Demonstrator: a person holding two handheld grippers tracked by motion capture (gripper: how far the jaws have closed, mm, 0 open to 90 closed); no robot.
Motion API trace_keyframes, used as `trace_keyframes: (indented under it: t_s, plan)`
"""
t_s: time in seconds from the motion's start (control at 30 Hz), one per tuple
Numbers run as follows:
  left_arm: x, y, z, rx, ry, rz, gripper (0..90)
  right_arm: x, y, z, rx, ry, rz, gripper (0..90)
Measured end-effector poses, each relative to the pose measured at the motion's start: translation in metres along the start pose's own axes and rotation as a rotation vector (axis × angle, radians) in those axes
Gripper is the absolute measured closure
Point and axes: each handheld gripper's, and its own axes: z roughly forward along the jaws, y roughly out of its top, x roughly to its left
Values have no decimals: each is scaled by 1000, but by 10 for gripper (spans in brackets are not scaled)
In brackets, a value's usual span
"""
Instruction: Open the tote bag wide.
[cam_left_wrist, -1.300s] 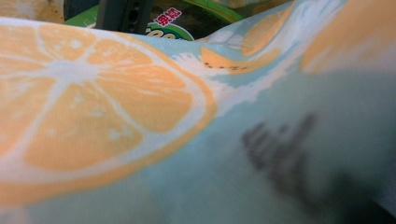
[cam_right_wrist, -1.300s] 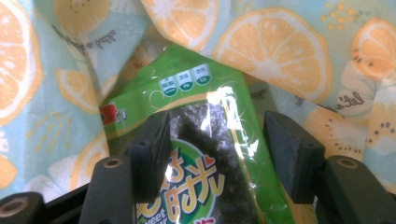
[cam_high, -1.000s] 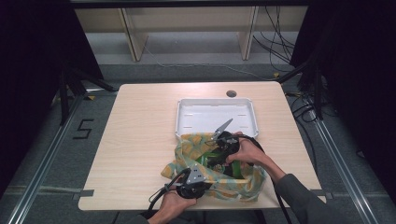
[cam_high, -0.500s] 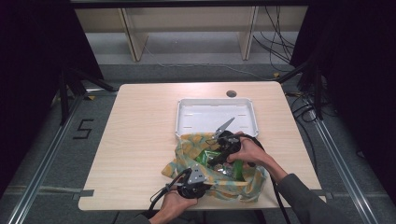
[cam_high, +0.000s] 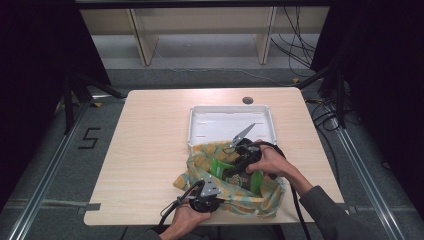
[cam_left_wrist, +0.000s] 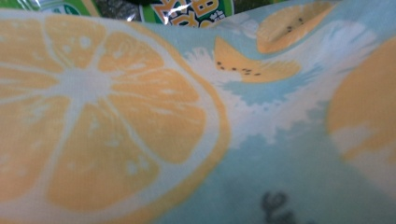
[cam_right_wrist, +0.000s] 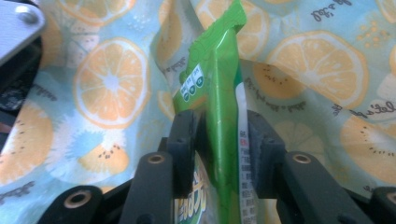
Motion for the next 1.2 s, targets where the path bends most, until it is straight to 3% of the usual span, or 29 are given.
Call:
trace_keyframes:
  t_s: [0.03, 0.07, 0.13, 0.17, 0.2, 0.23, 0.27, 0.3, 0.37, 0.4, 0.57, 0.63, 0.7, 0.77, 0.87, 0.9, 0.93, 1.0, 1.03, 1.2]
  plan:
    - [1, 0, -1, 3, 4, 14, 894, 0, 0, 0, -2, 24, -12, 684]
    - [0, 0, -1, 3, 2, -18, 894, 1, -1, -1, -5, 10, 3, 690]
    - [0, 0, -1, 2, 3, -15, 894, 1, 0, -3, -5, 9, 1, 698]
    - [1, 0, -1, 0, 7, 9, 894, 3, 0, -5, 16, 25, 23, 701]
    - [1, 1, -2, 3, 7, 8, 894, 2, 0, -4, -5, 40, 0, 705]
    - [1, 0, -2, 1, 8, 9, 894, 3, 0, -4, -6, 23, 2, 710]
    - [0, 0, -1, -11, 9, -17, 893, 1, 0, -4, -18, 34, -33, 720]
    - [2, 1, -2, 1, 7, 5, 893, 2, 0, -4, -14, 44, -27, 730]
    - [1, 1, -5, -2, 5, -11, 893, 3, 1, -5, -21, 47, -43, 743]
    - [-1, 1, -6, -10, -10, -41, 887, 5, 1, -6, -16, 46, -27, 744]
    - [-2, 4, -22, -14, -14, -22, 838, 9, 3, -9, -22, 23, -49, 746]
    - [-7, 3, -28, -26, -15, -66, 812, 10, 3, -11, -22, 9, -51, 746]
    - [-8, 3, -35, -36, -10, -50, 788, 10, 4, -13, -28, 5, -54, 746]
    - [-9, 4, -44, -21, -7, -66, 762, 10, 6, -16, -38, -10, -53, 747]
    - [-9, 3, -54, -35, -15, -57, 720, 12, 7, -21, -48, -29, -48, 747]
    - [-10, 3, -59, -21, -3, -55, 704, 12, 8, -22, -50, -16, -51, 747]
    - [-7, 3, -63, -13, 1, -24, 692, 13, 9, -24, -62, -36, -49, 747]
    - [-9, 1, -69, -22, 0, -69, 664, 16, 10, -27, -63, -19, -30, 747]
    - [-5, 0, -74, -3, 16, -36, 653, 16, 11, -30, -79, -51, -43, 747]
    - [-1, -4, -90, 4, 35, -51, 565, 21, 15, -39, -122, -69, -44, 746]
